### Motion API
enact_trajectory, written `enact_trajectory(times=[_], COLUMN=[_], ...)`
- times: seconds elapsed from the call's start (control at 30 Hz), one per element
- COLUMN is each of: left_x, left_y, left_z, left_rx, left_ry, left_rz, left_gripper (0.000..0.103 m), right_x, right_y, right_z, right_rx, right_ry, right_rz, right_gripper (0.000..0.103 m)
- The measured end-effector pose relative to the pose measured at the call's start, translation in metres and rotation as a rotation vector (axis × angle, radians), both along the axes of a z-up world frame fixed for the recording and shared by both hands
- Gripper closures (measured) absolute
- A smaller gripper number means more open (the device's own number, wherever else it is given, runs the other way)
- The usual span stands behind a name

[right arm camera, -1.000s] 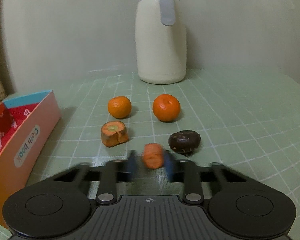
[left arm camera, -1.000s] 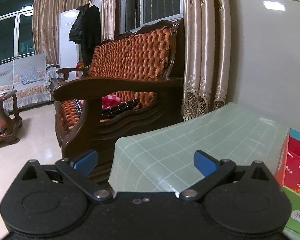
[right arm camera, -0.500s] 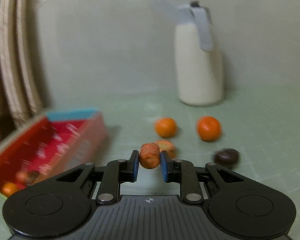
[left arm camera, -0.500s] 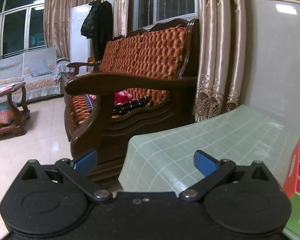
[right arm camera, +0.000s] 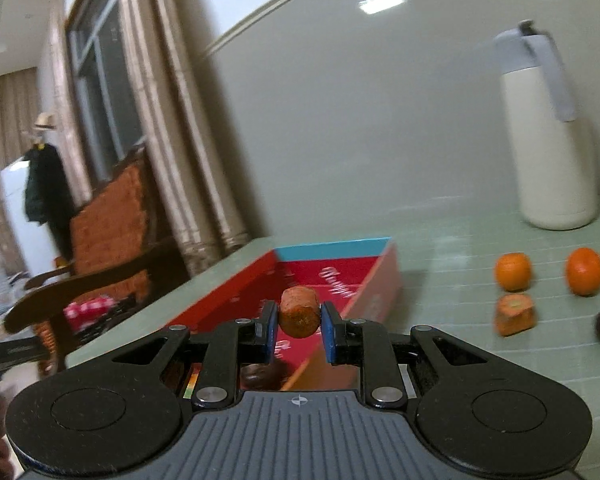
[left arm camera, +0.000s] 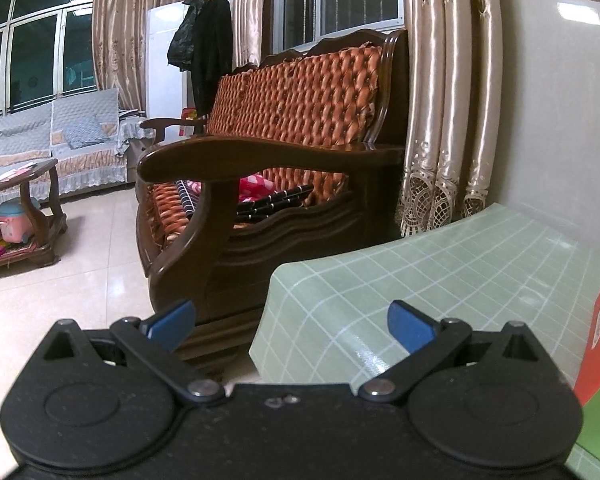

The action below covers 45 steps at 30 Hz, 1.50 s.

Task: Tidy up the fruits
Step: 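Carry the carrot piece with the right gripper into the box and release, then move the right gripper back toward the remaining fruits on the table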

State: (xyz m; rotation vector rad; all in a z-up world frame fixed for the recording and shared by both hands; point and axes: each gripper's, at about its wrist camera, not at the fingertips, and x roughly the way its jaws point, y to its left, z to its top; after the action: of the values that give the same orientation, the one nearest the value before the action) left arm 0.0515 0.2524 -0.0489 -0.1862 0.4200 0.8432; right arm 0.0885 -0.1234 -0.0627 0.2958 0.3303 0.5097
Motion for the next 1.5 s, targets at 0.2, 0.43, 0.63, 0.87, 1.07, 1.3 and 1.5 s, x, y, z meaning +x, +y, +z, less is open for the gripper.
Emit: enact_trajectory(times=[0.2,0.43,0.63,0.87,1.07,1.3,1.5], left_x=[0.002,0.002,0.004,0.01,0.019,0.028,0.037], left_y=[-0.004,-0.006,-0.014,-0.032,-0.053,-0.094,-0.146], left_z=[0.0,0.0,0.0,0.0,-0.002,0.0,0.004], left_rx=[0.002,0.004,0.005,0.041,0.062,0.097,0.174], left_ry=[0.004,0.002,0.004,0.007,0.005,-0.037,-0.072], left_rz=[-0.004,-0.007,-0.018,-0.058,-0.119,-0.239,-0.422], left_gripper=[0.006,0.006,0.006,0.006,0.006,0.006,0.006], right_x=[-0.002,-0.009,-0.013,-0.015,-0.018,-0.024,-0.03], right_y=[0.015,0.016,-0.009,-0.038,-0.064,-0.101,-0.137], right_z=[-0.002,-0.004,-0.002,-0.001,-0.002,-0.006,-0.01], right_rx=[-0.029,-0.042,0.003,-0.015,-0.058,-0.099,-0.166], right_ry=[-0.002,-0.037,-0.058,-0.04,-0.011,0.037,0.097], right_rz=[0.067,0.02,-0.141,-0.35,-0.528,-0.757,-0.997], right_gripper=[0.08,0.032,0.017,0.011,0.006,0.003,0.0])
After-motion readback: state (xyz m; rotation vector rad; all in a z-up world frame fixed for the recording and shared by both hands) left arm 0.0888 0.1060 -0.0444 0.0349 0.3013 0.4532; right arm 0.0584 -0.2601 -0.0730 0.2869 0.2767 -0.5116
